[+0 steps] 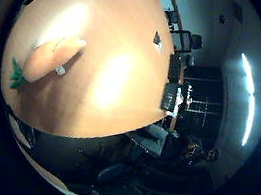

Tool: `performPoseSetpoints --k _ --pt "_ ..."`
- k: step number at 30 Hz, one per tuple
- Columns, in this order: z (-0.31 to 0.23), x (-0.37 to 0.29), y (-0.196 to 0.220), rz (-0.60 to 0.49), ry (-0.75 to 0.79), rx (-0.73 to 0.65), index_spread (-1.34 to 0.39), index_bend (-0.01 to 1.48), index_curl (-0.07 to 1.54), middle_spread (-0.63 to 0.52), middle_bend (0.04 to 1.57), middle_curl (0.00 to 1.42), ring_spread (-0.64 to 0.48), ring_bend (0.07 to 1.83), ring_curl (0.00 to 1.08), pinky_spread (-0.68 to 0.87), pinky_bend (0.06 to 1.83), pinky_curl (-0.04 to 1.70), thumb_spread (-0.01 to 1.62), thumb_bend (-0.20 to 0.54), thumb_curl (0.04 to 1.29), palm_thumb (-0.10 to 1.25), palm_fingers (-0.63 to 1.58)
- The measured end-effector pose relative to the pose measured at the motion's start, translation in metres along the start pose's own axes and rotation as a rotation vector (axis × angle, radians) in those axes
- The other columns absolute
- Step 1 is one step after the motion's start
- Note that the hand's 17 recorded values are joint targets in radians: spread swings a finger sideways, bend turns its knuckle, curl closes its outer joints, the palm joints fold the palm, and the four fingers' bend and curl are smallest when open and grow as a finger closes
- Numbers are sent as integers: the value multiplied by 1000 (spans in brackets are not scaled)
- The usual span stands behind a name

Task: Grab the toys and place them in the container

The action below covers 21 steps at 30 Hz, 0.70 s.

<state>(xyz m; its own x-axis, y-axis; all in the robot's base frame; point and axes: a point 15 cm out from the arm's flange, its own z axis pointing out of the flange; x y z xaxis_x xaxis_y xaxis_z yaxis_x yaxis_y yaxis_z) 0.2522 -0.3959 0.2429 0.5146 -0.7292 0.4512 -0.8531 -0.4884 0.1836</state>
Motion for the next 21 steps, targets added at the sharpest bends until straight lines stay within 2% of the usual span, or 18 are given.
performPoseSetpoints --k 21 --pt "57 21 -29 -5 -46 28 -458 165 283 -133 196 339 96 214 262 405 227 312 930 -26 351 803 214"
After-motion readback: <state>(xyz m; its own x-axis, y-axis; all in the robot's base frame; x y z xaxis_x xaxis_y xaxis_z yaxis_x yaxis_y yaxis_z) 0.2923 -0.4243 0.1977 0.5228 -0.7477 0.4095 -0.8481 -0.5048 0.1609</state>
